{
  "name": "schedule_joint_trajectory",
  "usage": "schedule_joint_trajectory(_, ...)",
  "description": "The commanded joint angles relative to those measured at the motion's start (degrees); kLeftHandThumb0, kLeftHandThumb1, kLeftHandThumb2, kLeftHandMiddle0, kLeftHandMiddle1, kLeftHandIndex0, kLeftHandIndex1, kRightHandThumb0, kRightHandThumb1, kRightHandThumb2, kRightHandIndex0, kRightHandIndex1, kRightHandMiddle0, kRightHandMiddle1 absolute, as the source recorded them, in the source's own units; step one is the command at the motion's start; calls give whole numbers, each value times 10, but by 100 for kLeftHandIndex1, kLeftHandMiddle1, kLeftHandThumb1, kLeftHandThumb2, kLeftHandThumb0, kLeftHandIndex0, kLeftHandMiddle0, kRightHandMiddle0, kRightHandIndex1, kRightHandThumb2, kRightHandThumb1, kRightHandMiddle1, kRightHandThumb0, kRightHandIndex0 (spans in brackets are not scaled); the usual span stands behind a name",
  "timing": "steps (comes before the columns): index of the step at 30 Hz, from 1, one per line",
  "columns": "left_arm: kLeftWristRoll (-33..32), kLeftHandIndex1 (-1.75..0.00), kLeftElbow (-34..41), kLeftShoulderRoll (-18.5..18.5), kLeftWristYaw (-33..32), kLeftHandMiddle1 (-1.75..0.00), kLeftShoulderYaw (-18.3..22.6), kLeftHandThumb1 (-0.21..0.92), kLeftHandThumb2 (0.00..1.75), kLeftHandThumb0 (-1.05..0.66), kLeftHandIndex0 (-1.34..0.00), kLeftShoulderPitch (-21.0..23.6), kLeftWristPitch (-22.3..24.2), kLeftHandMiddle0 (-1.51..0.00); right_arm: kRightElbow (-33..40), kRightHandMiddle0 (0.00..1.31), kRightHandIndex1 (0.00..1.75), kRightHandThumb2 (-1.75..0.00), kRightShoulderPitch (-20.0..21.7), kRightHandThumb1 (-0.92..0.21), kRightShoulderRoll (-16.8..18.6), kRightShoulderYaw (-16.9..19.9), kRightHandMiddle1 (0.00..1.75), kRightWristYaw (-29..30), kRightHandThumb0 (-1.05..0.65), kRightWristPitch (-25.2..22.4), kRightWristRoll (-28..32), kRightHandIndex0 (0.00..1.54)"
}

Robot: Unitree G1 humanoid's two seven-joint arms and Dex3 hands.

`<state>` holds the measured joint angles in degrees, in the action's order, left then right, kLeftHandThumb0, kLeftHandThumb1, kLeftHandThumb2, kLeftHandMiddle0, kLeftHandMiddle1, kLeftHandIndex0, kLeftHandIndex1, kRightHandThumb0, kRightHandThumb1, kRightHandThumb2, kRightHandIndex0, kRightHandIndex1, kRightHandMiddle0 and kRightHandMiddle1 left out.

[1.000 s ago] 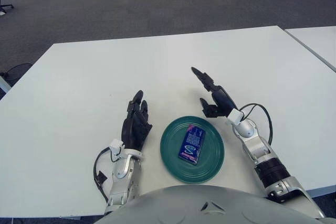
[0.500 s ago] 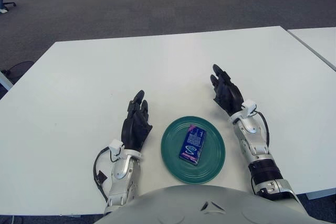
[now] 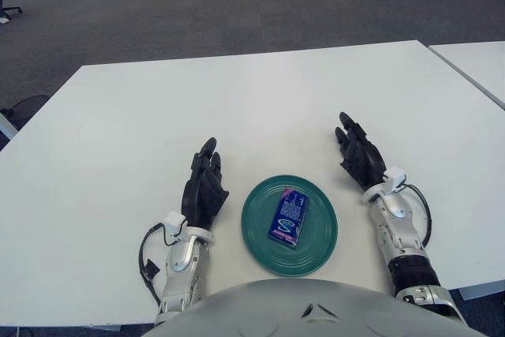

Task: Put the gum into the plate.

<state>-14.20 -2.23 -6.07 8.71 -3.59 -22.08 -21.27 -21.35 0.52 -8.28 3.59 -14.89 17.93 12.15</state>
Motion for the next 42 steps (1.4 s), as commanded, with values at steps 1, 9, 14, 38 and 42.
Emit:
schedule_joint_trajectory(1,5,-43,-12,4,-2,0,7,92,94,-104,0,-12,16,-7,-25,0,0,-107,-26,-92,7,0,13,11,-95,-40,-11,1)
schedule_joint_trajectory(9,6,-39,-14,4,1,0,9,92,93,-102,0,-10,13,-7,-7,0,1,-108,-44,-92,19,-3,12,28,-93,-57,-26,2)
schedule_joint_trajectory(14,7,-39,-16,4,4,0,7,92,93,-102,0,-8,14,-7,-3,0,1,-108,-50,-92,28,-6,10,39,-92,-65,-34,2)
schedule_joint_trajectory(38,24,-27,8,-4,-5,0,2,92,93,-101,0,-13,37,-4,-11,0,0,-105,-61,-92,57,-11,7,65,-89,-50,-52,2)
schedule_joint_trajectory(42,33,-20,3,-7,-12,0,5,92,92,-100,0,-8,38,-2,-30,0,0,-105,-58,-92,68,-9,7,84,-87,-17,-63,2)
